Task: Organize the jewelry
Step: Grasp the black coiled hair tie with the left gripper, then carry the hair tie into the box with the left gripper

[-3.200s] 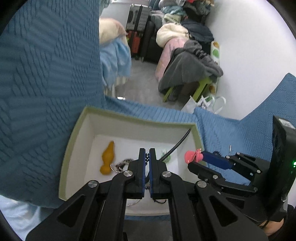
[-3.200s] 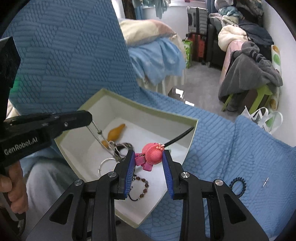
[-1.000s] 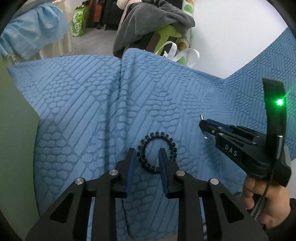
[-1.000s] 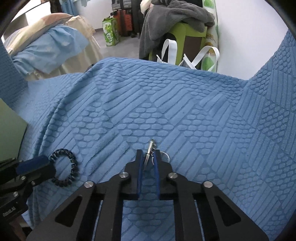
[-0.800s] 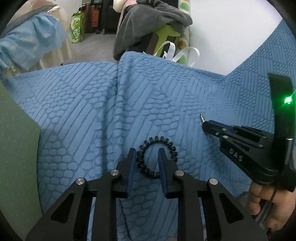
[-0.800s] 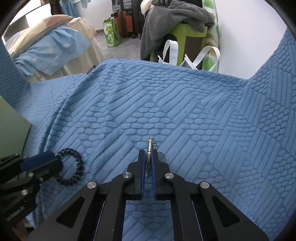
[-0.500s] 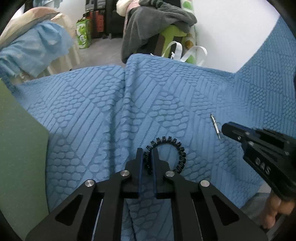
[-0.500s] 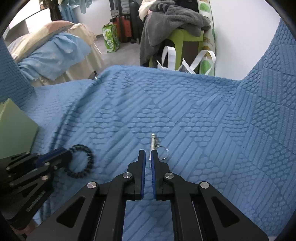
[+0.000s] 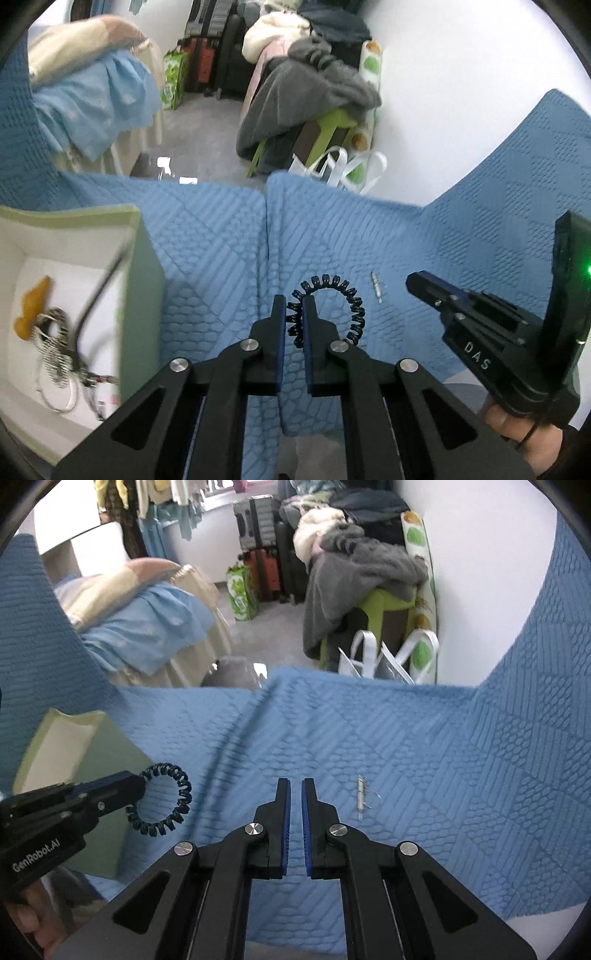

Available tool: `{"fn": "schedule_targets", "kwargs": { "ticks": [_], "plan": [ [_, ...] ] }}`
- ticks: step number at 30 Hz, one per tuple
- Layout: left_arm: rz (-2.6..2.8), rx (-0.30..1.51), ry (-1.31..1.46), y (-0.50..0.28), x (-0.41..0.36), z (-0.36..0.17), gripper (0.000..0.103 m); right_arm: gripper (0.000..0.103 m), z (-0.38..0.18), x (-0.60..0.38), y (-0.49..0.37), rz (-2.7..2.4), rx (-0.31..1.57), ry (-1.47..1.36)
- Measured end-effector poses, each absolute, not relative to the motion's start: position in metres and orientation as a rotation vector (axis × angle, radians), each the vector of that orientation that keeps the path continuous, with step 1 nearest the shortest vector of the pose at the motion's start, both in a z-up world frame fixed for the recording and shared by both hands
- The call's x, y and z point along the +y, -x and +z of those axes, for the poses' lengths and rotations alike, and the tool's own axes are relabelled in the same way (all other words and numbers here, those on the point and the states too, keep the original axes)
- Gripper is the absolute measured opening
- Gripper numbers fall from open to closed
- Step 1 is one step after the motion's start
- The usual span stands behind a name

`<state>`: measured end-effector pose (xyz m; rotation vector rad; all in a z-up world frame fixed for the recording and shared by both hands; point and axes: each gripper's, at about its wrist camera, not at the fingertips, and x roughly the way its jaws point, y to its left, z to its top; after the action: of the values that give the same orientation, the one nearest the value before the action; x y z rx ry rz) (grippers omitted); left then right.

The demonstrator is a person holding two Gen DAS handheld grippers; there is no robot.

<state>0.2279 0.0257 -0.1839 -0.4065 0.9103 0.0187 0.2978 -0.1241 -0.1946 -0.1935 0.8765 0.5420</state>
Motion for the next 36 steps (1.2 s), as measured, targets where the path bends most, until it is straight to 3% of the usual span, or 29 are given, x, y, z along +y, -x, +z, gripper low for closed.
{"fn": "schedule_targets", "kwargs": {
  "ticks": [10,18,25,36],
  "plan": [
    [0.021,0.778,0.331,-0.191,0.066,-0.104,0.008,0.003,-0.124,-0.072,-0.263,0.655,0.746,0.163],
    [0.083,0.734,0.302,-0.156,0.122,-0.079,0.008,0.003,-0.100,-0.014,-0.231,0.751,0.698,0.173],
    [0.117,0.767,0.308,-0.139,0.158,-0.093,0.008,0.003,-0.107,0.024,-0.204,0.809,0.715,0.200],
    [0.154,0.887,0.394,-0.112,0.198,-0.159,0.008,0.003,-0.179,0.068,-0.175,0.860,0.872,0.286]
  ]
}}
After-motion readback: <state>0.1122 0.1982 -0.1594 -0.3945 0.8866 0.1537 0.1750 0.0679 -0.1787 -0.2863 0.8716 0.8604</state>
